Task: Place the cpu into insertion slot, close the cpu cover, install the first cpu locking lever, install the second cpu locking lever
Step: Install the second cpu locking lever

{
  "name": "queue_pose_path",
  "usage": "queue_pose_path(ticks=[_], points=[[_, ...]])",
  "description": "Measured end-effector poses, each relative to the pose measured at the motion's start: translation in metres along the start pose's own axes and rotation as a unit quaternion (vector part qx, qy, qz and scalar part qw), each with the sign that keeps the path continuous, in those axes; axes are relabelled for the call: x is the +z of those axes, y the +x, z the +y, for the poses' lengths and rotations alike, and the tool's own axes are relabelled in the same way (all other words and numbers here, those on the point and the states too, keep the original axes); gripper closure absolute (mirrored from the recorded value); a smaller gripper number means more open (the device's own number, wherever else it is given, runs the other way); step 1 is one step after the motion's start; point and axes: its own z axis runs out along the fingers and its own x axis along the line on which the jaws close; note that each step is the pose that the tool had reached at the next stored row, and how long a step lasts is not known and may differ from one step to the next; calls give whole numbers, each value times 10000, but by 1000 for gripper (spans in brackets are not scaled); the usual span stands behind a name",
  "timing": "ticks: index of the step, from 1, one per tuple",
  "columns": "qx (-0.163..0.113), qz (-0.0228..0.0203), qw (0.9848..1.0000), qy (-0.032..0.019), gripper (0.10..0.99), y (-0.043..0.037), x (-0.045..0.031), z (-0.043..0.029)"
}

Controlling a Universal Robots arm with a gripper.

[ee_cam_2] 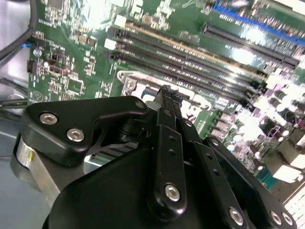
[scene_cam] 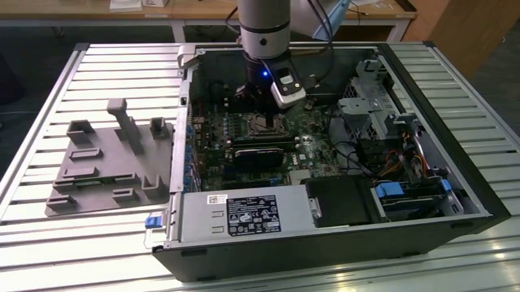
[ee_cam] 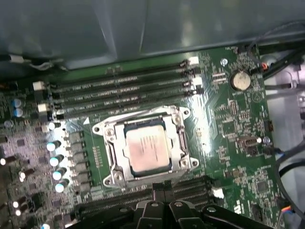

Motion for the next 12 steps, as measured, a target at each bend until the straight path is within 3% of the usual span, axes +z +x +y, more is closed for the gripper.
queue_pose_path(ticks=[7, 12], points=[[1, 1, 10000, -7, 980, -10, 9, -88], [0, 6, 10000, -29, 980, 70, 34, -111]])
